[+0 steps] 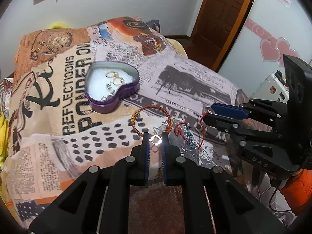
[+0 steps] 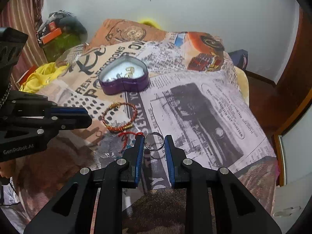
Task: Organize jewelry
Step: 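Grasp the silver ring with the right gripper while the left grasps a small silver charm, then carry the silver ring and silver charm in both grippers over the heart tin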
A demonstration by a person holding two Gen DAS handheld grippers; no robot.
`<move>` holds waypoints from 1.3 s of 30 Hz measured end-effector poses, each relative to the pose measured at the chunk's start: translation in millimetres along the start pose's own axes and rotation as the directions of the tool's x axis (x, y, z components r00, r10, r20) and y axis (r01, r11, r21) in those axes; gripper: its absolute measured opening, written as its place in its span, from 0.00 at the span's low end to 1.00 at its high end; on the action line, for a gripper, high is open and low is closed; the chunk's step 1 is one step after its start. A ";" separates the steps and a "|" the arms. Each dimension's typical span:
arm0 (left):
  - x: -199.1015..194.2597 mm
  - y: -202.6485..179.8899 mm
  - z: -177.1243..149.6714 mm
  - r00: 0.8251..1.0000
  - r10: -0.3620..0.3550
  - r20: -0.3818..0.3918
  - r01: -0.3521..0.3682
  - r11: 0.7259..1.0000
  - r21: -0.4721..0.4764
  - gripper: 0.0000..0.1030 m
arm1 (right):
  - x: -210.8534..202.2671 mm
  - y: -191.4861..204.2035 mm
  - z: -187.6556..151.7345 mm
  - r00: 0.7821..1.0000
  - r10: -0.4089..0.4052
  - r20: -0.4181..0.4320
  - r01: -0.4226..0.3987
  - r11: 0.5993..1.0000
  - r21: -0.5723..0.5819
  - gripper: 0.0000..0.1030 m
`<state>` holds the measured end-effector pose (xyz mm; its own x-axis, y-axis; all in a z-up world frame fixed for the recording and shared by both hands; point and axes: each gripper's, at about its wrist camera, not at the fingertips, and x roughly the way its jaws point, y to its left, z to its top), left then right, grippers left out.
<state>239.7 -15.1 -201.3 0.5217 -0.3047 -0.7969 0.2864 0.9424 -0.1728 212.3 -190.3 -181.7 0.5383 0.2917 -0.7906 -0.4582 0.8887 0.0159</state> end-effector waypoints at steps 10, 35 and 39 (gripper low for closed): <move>-33.4 11.0 11.2 0.997 0.031 0.077 -0.029 0.999 -0.024 0.09 | -27.1 11.7 18.2 0.997 0.007 0.075 -0.005 1.000 -0.019 0.19; -49.3 53.3 51.5 0.980 0.092 0.177 -0.081 0.994 -0.074 0.09 | -24.9 18.4 73.2 0.983 0.029 0.182 -0.027 1.000 -0.015 0.19; -42.1 57.9 56.3 0.980 0.099 0.175 -0.087 0.994 -0.072 0.09 | -16.2 19.2 81.3 0.983 0.033 0.180 -0.030 0.999 -0.022 0.19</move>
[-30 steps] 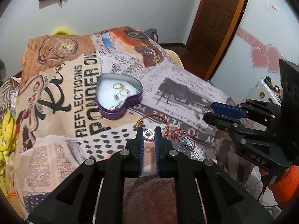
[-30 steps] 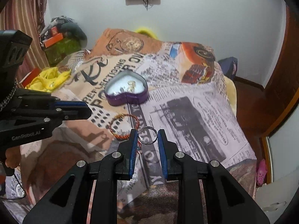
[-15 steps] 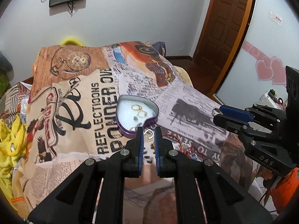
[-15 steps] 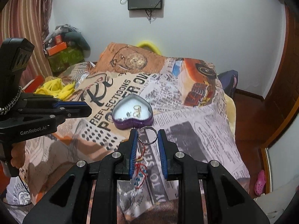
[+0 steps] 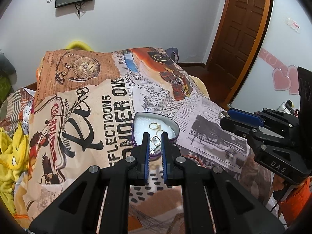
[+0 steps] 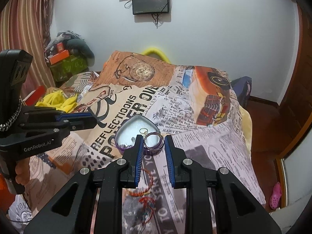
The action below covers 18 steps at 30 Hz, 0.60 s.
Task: Organize jewelry
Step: 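Carry the silver ring and silver charm in both grippers over the heart tin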
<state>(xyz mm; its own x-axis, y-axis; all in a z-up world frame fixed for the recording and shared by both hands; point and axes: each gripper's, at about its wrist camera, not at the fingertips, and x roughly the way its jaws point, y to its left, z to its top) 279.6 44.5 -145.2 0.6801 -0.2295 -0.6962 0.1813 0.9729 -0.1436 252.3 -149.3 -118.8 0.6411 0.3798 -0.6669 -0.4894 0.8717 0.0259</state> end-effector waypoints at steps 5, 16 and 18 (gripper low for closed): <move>12.5 5.2 6.0 1.000 -0.001 -0.007 0.001 1.000 -0.001 0.09 | 15.5 -1.2 5.6 1.000 0.009 -0.014 -0.009 1.000 -0.005 0.19; 43.5 14.0 14.0 0.999 -0.022 -0.035 0.022 1.000 -0.007 0.09 | 54.4 -3.2 11.0 0.998 0.023 -0.064 -0.024 0.999 -0.023 0.19; 49.4 15.3 15.2 0.999 -0.027 -0.042 0.027 1.000 -0.008 0.09 | 60.9 -3.7 12.2 0.997 0.028 -0.073 -0.029 0.999 -0.022 0.19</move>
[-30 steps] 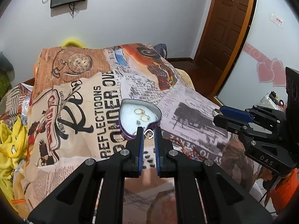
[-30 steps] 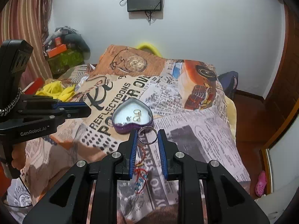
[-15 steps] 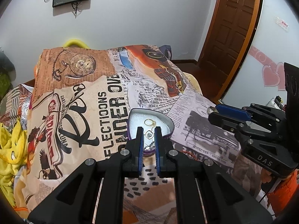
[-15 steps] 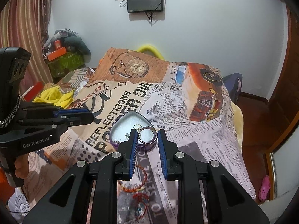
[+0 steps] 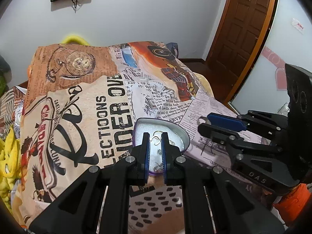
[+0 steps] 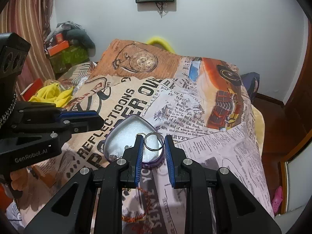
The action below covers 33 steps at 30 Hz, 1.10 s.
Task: Organize jewelry
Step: 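Carry the silver ring and silver charm in both grippers over the heart tin, then open the right gripper over the tin while the left releases its charm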
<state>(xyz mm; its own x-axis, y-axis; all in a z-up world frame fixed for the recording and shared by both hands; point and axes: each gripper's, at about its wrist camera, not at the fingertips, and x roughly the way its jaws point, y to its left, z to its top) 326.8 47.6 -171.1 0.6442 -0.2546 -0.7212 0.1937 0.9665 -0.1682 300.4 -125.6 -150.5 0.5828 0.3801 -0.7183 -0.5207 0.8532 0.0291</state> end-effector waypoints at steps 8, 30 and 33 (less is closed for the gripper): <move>23.4 7.7 0.5 0.999 -0.012 -0.037 0.012 1.000 -0.014 0.09 | 30.6 -8.9 1.0 0.995 0.071 -0.070 -0.069 0.997 0.040 0.19; 46.3 14.3 -5.6 0.996 -0.030 -0.085 0.026 0.998 -0.051 0.09 | 50.5 -3.5 -5.9 0.986 0.092 -0.140 -0.089 0.996 0.027 0.19; 46.7 15.2 -5.6 0.996 -0.017 -0.087 0.013 0.998 -0.057 0.09 | 51.4 -2.8 -5.7 0.985 0.095 -0.143 -0.092 0.995 0.022 0.19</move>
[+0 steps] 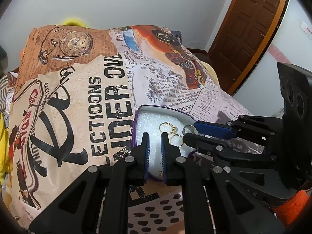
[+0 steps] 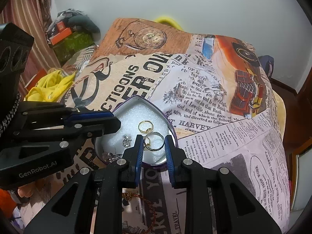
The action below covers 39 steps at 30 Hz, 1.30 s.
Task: Organize jewelry
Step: 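Open the right gripper over the tin while the left releases its charm, then move both open grippers back to the braided bracelet and beaded charm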
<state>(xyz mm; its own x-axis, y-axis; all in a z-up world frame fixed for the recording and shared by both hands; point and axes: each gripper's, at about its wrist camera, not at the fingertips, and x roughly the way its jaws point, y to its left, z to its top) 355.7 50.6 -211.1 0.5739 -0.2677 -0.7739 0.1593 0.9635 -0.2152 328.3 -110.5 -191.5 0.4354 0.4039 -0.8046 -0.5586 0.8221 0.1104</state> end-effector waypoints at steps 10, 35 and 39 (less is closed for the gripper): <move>-11.6 4.8 -0.1 1.000 0.016 0.017 -0.016 1.000 -0.023 0.09 | 1.2 3.7 -0.4 0.999 0.006 -0.033 -0.006 1.000 -0.010 0.19; -96.8 -38.7 -20.3 0.994 0.073 0.079 -0.078 0.995 0.065 0.11 | -97.3 25.2 -14.5 0.989 -0.096 0.109 0.099 0.995 -0.024 0.26; -109.1 -46.4 -30.2 0.993 0.082 0.080 -0.089 0.993 0.078 0.17 | -110.3 28.3 -21.8 0.987 -0.102 0.121 0.105 0.994 -0.019 0.26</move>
<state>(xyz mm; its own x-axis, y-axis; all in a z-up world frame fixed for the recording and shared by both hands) 261.4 35.1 -134.7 0.6476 -0.1867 -0.7387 0.1700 0.9805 -0.0988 249.1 -140.6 -112.3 0.5725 0.3635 -0.7349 -0.5230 0.8522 0.0141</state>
